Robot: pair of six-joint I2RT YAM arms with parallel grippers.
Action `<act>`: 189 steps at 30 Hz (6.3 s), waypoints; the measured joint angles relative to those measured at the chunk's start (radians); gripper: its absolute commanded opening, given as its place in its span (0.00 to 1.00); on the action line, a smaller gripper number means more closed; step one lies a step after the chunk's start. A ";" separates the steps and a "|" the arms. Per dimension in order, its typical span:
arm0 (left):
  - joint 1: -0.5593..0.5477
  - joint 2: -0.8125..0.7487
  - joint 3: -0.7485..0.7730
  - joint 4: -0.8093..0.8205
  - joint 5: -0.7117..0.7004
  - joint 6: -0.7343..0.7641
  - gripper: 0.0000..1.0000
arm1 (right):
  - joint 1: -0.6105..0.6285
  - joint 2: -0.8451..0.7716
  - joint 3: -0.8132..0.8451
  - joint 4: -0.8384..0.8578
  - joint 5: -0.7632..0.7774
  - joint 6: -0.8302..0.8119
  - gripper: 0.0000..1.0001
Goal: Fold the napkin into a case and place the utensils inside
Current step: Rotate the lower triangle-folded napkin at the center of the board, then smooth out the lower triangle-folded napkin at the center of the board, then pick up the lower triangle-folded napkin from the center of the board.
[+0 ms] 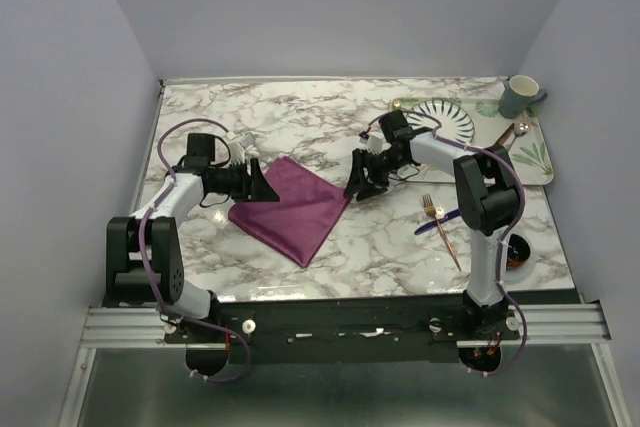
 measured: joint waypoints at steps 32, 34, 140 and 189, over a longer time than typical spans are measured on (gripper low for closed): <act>0.112 0.104 -0.140 0.186 0.133 -0.197 0.44 | -0.004 0.245 0.411 -0.064 0.130 -0.146 0.66; 0.113 0.104 -0.144 0.190 0.137 -0.203 0.42 | -0.004 0.212 0.375 -0.072 0.129 -0.150 0.66; 0.006 0.159 0.195 0.475 -0.051 -0.147 0.79 | -0.040 0.134 0.236 0.155 0.069 0.043 0.55; 0.006 0.197 0.220 0.323 -0.094 -0.055 0.80 | -0.043 0.265 0.336 0.052 0.052 0.099 0.06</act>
